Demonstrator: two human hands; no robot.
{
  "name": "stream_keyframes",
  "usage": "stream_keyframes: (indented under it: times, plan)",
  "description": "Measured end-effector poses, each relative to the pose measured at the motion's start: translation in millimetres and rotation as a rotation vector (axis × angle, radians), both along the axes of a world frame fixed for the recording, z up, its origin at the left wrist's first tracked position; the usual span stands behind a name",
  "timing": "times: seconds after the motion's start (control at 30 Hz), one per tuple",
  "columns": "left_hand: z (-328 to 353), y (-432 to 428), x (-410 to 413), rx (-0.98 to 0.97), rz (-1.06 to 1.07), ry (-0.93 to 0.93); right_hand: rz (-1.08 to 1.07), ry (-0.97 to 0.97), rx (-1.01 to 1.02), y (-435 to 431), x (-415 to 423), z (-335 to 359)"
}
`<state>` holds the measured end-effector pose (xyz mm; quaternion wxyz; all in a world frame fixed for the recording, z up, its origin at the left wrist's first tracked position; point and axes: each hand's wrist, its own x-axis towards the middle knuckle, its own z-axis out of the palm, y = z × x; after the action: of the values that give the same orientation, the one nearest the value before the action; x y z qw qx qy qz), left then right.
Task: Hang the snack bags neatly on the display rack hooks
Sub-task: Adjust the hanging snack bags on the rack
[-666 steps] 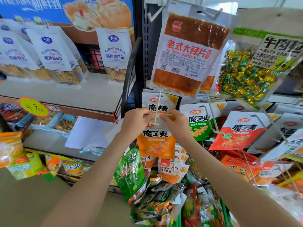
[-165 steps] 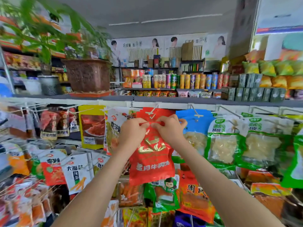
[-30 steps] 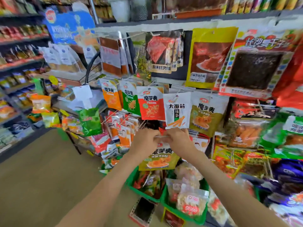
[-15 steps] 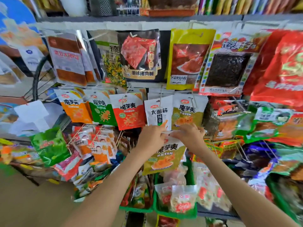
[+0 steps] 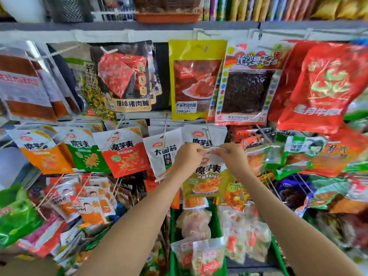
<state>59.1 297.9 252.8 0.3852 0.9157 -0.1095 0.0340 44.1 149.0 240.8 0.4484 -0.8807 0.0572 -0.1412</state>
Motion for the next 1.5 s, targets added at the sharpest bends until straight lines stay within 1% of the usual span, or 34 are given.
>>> stream_keyframes:
  times: [0.07, 0.2, 0.4, 0.5, 0.63, 0.73, 0.83, 0.97, 1.07, 1.17, 1.27, 1.4, 1.43, 1.5]
  plan:
    - [2, 1, 11, 0.003, -0.014, -0.004, -0.064, 0.001, -0.046, 2, 11, -4]
    - [-3, 5, 24, 0.012, -0.04, -0.015, -0.117, 0.016, -0.12, 7, 19, -10]
    - [-11, 6, 32, 0.012, -0.087, -0.003, -0.066, 0.035, -0.195, 0, 21, -14]
    - [-13, 3, 32, 0.015, -0.112, -0.016, -0.046, 0.051, -0.144, -7, 22, -19]
    - [-16, -4, 40, 0.048, -0.129, -0.041, -0.048, 0.024, -0.056, -10, 27, -23]
    - [-21, -4, 48, 0.032, -0.123, -0.032, -0.067, 0.039, -0.064, -7, 35, -23]
    - [-25, -3, 56, 0.0, -0.097, -0.024, -0.094, 0.039, -0.126, -3, 48, -27]
    - [-24, -7, 66, 0.002, -0.054, -0.045, -0.156, 0.03, -0.062, 0, 65, -28]
    - [-26, -11, 78, 0.079, -0.034, -0.103, -0.214, 0.078, -0.176, 1, 78, -29]
    - [-27, -13, 89, 0.143, -0.01, -0.113, -0.29, 0.063, -0.263, 5, 88, -29]
    - [-33, -7, 92, 0.265, -0.005, -0.241, -0.337, 0.079, -0.305, 10, 86, -28]
    - [-48, 6, 74, 0.307, -0.042, -0.376, -0.241, -0.077, -0.585, 12, 69, -45]
    - [-52, 7, 67, 0.306, -0.051, -0.402, -0.238, -0.091, -0.598, 13, 63, -51]
    - [-60, 10, 53, 0.283, -0.083, -0.433, -0.258, -0.067, -0.561, 17, 49, -58]
